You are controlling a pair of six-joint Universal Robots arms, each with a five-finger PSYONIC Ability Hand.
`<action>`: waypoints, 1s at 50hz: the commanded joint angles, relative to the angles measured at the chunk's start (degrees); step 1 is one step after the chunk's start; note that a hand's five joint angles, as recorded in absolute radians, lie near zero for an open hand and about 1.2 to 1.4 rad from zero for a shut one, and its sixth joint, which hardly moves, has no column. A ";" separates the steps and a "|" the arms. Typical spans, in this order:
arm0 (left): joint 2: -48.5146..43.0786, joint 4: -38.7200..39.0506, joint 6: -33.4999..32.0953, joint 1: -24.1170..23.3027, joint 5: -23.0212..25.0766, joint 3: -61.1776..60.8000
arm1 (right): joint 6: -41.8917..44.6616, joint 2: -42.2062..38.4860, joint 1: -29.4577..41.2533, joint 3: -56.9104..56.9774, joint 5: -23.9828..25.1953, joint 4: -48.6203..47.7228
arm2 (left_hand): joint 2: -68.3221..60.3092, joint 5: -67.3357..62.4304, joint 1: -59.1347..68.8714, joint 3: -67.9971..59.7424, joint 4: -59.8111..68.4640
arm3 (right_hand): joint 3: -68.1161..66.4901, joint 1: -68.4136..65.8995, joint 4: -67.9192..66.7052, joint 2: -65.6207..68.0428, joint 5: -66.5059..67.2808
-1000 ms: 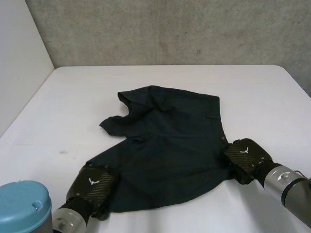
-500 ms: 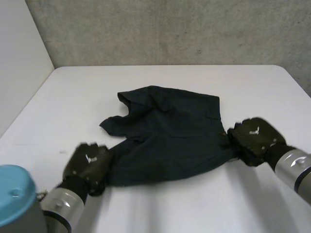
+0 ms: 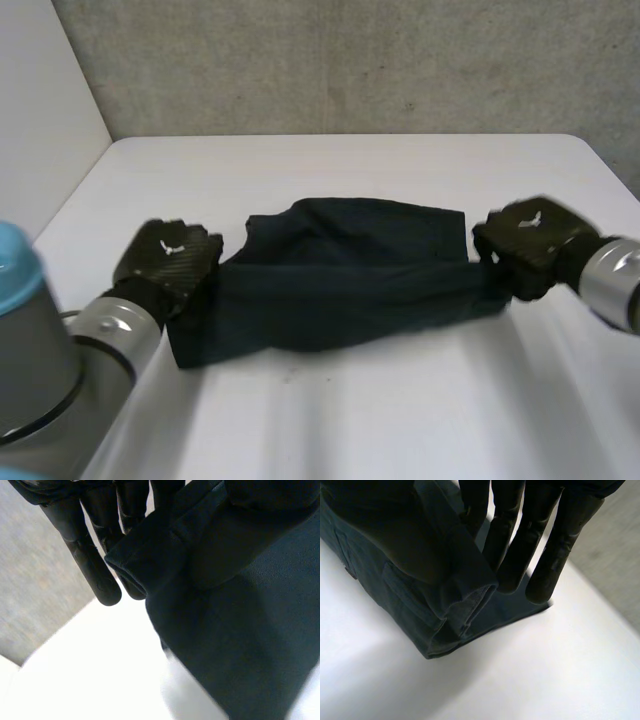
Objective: Fold the shorts.
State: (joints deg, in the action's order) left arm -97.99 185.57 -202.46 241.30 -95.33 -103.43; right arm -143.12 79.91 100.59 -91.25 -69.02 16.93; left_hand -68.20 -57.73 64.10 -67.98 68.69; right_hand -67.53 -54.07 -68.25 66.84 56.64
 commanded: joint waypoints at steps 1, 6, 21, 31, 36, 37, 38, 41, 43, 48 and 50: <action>-9.31 0.40 -3.11 0.48 -0.03 4.37 | 3.01 -8.97 3.56 1.95 -4.44 0.03 | -11.15 -11.61 15.25 -11.37 10.66 | -12.47 -25.93 -11.75 13.16 13.36; -11.17 0.58 -3.91 0.04 -0.03 7.36 | 4.52 -9.95 4.35 3.79 -6.04 -0.41 | -11.15 -11.61 15.25 -11.37 10.66 | -12.47 -25.93 -11.75 13.16 13.36; -16.71 15.84 -16.55 0.66 1.20 42.92 | -1.01 -16.28 10.24 39.03 -12.72 -19.37 | -11.80 -12.27 15.90 -12.02 11.31 | -12.47 -25.93 -11.75 13.16 13.36; -13.72 29.58 -15.86 1.10 0.85 46.22 | -5.06 -13.11 10.68 41.07 -13.42 -33.02 | -11.80 -12.27 15.90 -12.02 11.31 | -12.47 -25.93 -11.75 13.16 13.36; -10.57 28.79 -11.74 1.27 0.85 35.88 | -5.15 -12.85 10.86 34.76 -13.07 -30.65 | -11.80 -12.27 15.90 -12.02 11.31 | -12.47 -25.93 -11.75 13.16 13.36; -10.12 28.62 -11.12 1.27 0.85 34.10 | -5.06 -12.85 10.86 33.43 -12.98 -30.38 | -11.80 -12.27 15.90 -12.02 11.31 | -12.47 -25.93 -11.75 13.16 13.36; -9.77 28.44 -10.68 1.19 0.85 32.26 | -5.06 -12.94 10.77 32.11 -12.98 -30.03 | -11.80 -12.27 15.90 -12.02 11.31 | -12.47 -25.93 -11.75 13.16 13.36; -8.97 27.65 -8.84 1.01 0.85 24.79 | -5.06 -13.11 10.59 26.32 -12.89 -29.06 | -11.80 -12.27 15.90 -12.02 11.31 | -12.47 -25.93 -11.75 13.16 13.36; -9.06 27.04 -7.87 0.84 0.85 21.36 | -4.80 -13.46 10.42 21.33 -12.81 -28.89 | -11.66 -12.12 15.75 -11.88 11.17 | -12.47 -25.93 -11.75 13.16 13.36; -10.11 23.97 -3.48 0.57 0.94 11.61 | -4.45 -13.90 10.33 12.51 -12.54 -28.97 | -10.48 -10.94 14.58 -10.70 9.99 | -12.47 -25.93 -11.75 13.16 13.36; -10.64 22.73 -2.42 0.48 1.11 9.48 | -4.36 -13.99 10.33 10.23 -12.54 -28.89 | -10.48 -10.94 14.57 -10.70 9.99 | -12.47 -25.93 -11.75 13.16 13.36</action>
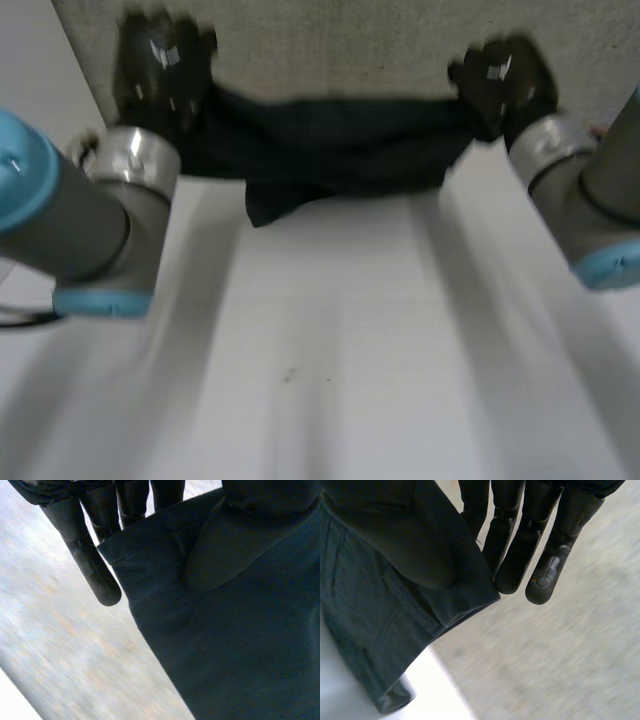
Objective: Fold the shorts.
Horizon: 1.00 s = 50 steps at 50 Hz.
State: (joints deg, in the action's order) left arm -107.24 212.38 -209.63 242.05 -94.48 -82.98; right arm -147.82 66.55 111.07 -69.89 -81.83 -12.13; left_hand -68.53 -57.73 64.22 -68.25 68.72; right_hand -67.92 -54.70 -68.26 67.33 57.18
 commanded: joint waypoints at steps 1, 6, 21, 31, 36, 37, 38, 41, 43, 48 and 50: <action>-1.74 -4.78 5.01 -0.27 0.35 -11.93 | 0.34 -0.63 -0.24 -13.23 0.27 0.26 | -10.15 -10.94 14.46 -10.42 9.96 | -12.08 -25.30 -11.74 12.67 12.82; -3.15 -10.49 5.46 -2.28 0.18 -16.16 | 0.51 0.16 -0.33 -18.43 1.14 0.97 | -11.15 -11.95 15.47 -11.43 10.96 | -12.08 -25.30 -11.74 12.67 12.82; 8.98 -44.49 5.72 -7.12 0.26 -24.77 | 13.59 11.04 -2.61 -28.18 3.43 29.78 | -10.65 -11.45 14.96 -10.93 10.46 | -12.08 -25.30 -11.74 12.67 12.82; 12.23 -42.41 8.17 -10.02 0.00 -29.61 | 20.99 19.76 -8.50 -36.45 4.22 32.61 | -10.65 -11.45 14.96 -10.93 10.46 | -12.08 -25.30 -11.74 12.67 12.82; 13.81 -42.49 9.41 -10.20 -0.18 -28.64 | 21.52 20.11 -9.03 -38.13 3.78 32.78 | -10.99 -11.78 15.30 -11.26 10.80 | -12.08 -25.30 -11.74 12.67 12.82; 14.25 -42.57 9.24 -10.28 -0.09 -28.38 | 21.52 20.20 -9.03 -38.13 3.70 32.96 | -10.99 -11.78 15.30 -11.26 10.80 | -12.08 -25.30 -11.74 12.67 12.82; 15.82 -42.84 8.80 -10.63 -0.18 -27.59 | 21.61 20.72 -9.03 -37.78 3.52 33.22 | -10.82 -11.62 15.13 -11.10 10.63 | -12.08 -25.30 -11.74 12.67 12.82; 17.85 -42.84 8.36 -11.25 -0.09 -25.92 | 21.52 22.04 -9.30 -36.81 3.78 33.40 | -10.65 -11.45 14.96 -10.93 10.46 | -12.08 -25.30 -11.74 12.67 12.82; 18.30 -42.05 7.39 -10.99 0.44 -23.64 | 21.34 22.75 -9.56 -35.32 4.31 32.87 | -10.32 -11.11 14.63 -10.59 10.13 | -12.08 -25.30 -11.74 12.67 12.82; 13.03 -36.08 5.72 -8.45 0.52 -18.63 | 19.59 22.31 -9.12 -32.07 4.66 30.77 | -9.81 -10.61 14.12 -10.09 9.62 | -12.08 -25.30 -11.74 12.67 12.82; 9.88 -32.66 5.02 -7.39 0.61 -17.05 | 18.45 20.04 -9.03 -31.19 4.75 28.23 | -9.81 -10.61 14.12 -10.09 9.62 | -12.08 -25.30 -11.74 12.67 12.82</action>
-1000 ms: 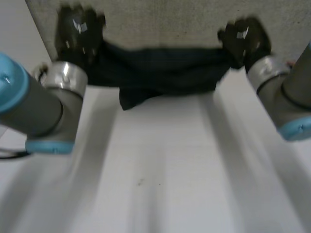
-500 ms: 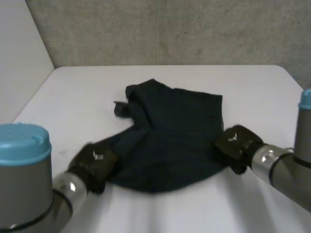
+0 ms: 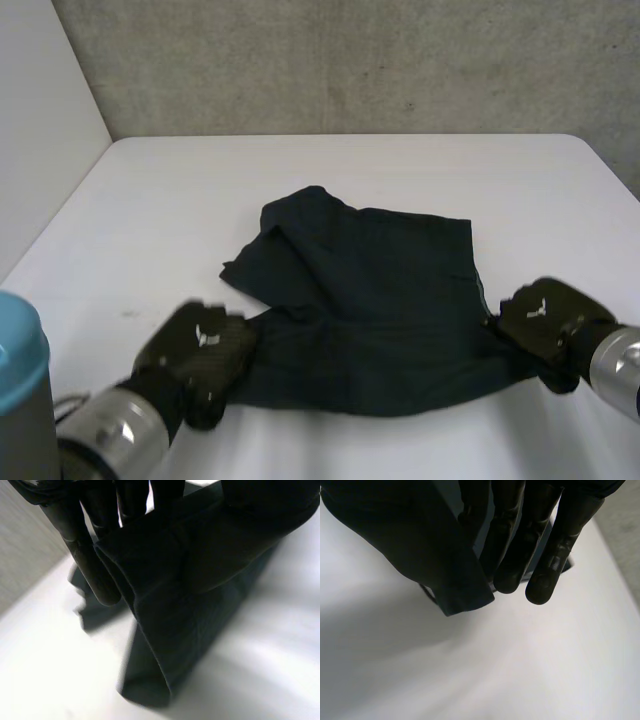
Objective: Fold the shorts.
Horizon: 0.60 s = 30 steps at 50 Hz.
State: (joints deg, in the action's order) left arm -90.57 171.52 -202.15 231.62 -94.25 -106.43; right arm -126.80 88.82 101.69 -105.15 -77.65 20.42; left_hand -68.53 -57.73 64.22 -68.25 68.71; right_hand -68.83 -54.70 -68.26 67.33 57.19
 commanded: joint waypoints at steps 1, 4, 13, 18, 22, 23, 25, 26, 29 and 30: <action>-7.86 9.00 -2.72 3.49 0.38 6.85 | -2.84 -3.55 0.52 4.42 0.40 -4.95 | -9.81 -10.61 14.12 -10.09 9.63 | -11.17 -25.30 -11.74 12.67 12.81; -12.33 11.55 -3.60 4.19 0.73 8.25 | -3.37 -8.29 0.96 5.82 0.05 -6.35 | -9.48 -10.27 13.79 -9.75 9.30 | -11.17 -25.30 -11.74 12.67 12.81; -16.74 17.36 -4.13 4.89 1.35 9.75 | -3.63 -10.68 0.79 3.72 -0.13 -8.38 | 35.09 34.29 -30.77 34.81 -35.27 | -11.17 -25.30 -11.74 12.67 12.81; -15.69 19.29 -4.13 8.41 1.61 10.02 | -2.94 -10.33 0.79 0.74 0.04 -8.20 | 43.17 42.37 -38.85 42.89 -43.35 | -11.17 -25.30 -11.74 12.67 12.81; -14.11 19.38 -4.13 12.62 2.13 10.54 | -2.06 -7.88 0.79 -2.34 0.22 -7.94 | 45.53 44.73 -41.21 45.25 -45.70 | -11.17 -25.30 -11.74 12.67 12.81; -14.02 19.47 -4.13 13.50 2.57 10.72 | -1.18 -6.13 0.79 -3.56 0.57 -7.85 | 45.53 44.74 -41.22 45.26 -45.71 | -11.17 -25.30 -11.74 12.67 12.81; -14.28 19.38 -4.13 15.35 5.03 11.33 | 0.14 -4.62 0.35 -4.97 0.83 -7.94 | 45.53 44.74 -41.22 45.26 -45.71 | -11.17 -25.30 -11.74 12.67 12.81; -14.46 19.38 -4.13 15.79 6.17 11.51 | 0.84 -4.09 0.09 -5.59 0.84 -8.03 | 45.36 44.57 -41.05 45.09 -45.54 | -11.17 -25.30 -11.74 12.67 12.81; -16.47 19.38 -4.13 17.37 11.61 11.95 | 2.52 -2.68 0.08 -7.18 1.10 -8.38 | 44.69 43.90 -40.38 44.42 -44.87 | -11.17 -25.30 -11.74 12.67 12.81; -17.53 19.38 -4.13 17.64 12.85 12.13 | 2.60 -2.60 0.08 -7.27 1.19 -8.47 | 44.52 43.73 -40.21 44.25 -44.70 | -11.17 -25.30 -11.74 12.67 12.81</action>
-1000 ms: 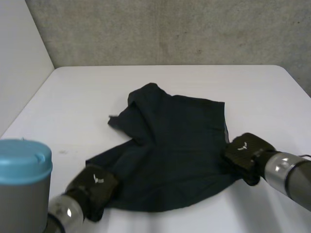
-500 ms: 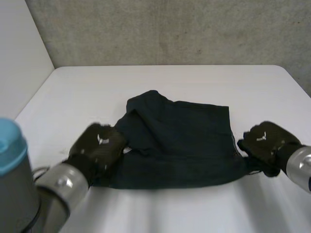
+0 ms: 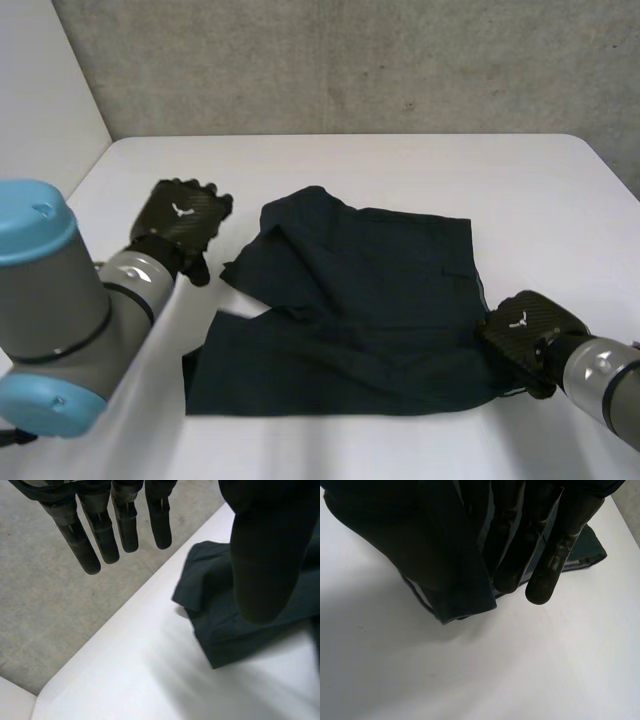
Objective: Fold the shorts.
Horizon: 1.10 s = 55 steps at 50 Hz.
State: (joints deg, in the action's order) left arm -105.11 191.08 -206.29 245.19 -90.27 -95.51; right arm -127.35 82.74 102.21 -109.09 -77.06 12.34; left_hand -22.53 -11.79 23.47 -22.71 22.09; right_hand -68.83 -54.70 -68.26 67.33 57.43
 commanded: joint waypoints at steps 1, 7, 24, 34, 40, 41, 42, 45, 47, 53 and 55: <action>-5.43 -0.09 -0.07 4.33 10.97 1.64 | 3.16 3.57 -0.43 -3.50 0.51 -0.39 | -1.98 -2.72 1.03 -1.80 2.42 | -11.17 -25.30 -11.74 12.67 12.57; -11.16 -0.09 -0.16 4.51 13.63 5.33 | 3.16 3.39 -0.43 -3.50 0.33 -0.65 | -6.69 -7.43 5.74 -6.51 7.13 | -11.17 -25.30 -11.74 12.67 12.57; -25.31 1.40 -0.69 4.51 13.63 15.27 | 2.81 3.13 -0.17 -4.56 1.04 -3.20 | -25.68 -26.42 24.73 -25.50 26.12 | -11.17 -25.30 -11.74 12.67 12.57; -27.51 1.67 -7.19 3.80 8.63 17.82 | 2.72 2.95 0.01 -4.91 0.95 -3.55 | -56.61 -57.35 55.66 -56.43 57.05 | -11.17 -25.30 -11.74 12.67 12.57; -27.16 1.05 -10.53 2.67 -1.46 17.12 | 2.63 2.95 0.10 -4.91 0.95 -4.08 | -57.47 -58.21 56.53 -57.29 57.91 | -11.17 -25.30 -11.74 12.67 12.57; -27.08 0.97 -10.88 2.22 -2.53 16.94 | 2.63 2.95 0.10 -4.82 0.95 -4.17 | -57.47 -58.21 56.53 -57.29 57.91 | -11.17 -25.30 -11.74 12.67 12.57; -27.07 0.97 -11.14 1.52 -3.50 16.85 | 2.63 2.95 0.10 -4.82 0.95 -4.17 | -57.47 -58.21 56.53 -57.29 57.91 | -11.17 -25.30 -11.74 12.67 12.57; -26.81 0.88 -11.41 -0.94 -6.67 16.59 | 2.63 2.87 0.18 -4.91 0.95 -4.17 | -57.47 -58.21 56.53 -57.29 57.91 | -11.17 -25.30 -11.74 12.67 12.57; -26.81 0.88 -11.41 -1.73 -7.81 16.41 | 2.63 2.78 0.18 -4.91 0.95 -4.17 | -57.47 -58.21 56.53 -57.29 57.91 | -11.17 -25.30 -11.74 12.67 12.57; -26.81 -1.14 -11.50 -3.23 -12.03 16.59 | 2.55 2.69 0.18 -5.00 0.95 -4.17 | -57.47 -58.21 56.53 -57.29 57.91 | -11.17 -25.30 -11.74 12.67 12.57; -26.81 -1.41 -11.59 -3.40 -12.30 16.41 | 2.55 2.69 0.18 -5.00 0.95 -4.17 | -57.47 -58.21 56.53 -57.29 57.91 | -11.17 -25.30 -11.74 12.67 12.57</action>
State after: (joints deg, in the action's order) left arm -131.80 191.15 -217.94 242.67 -100.49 -79.08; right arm -124.79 85.47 102.39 -114.00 -76.12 8.15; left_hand -68.21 -55.88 63.78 -67.93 68.68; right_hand -68.83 -54.70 -68.26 67.33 57.44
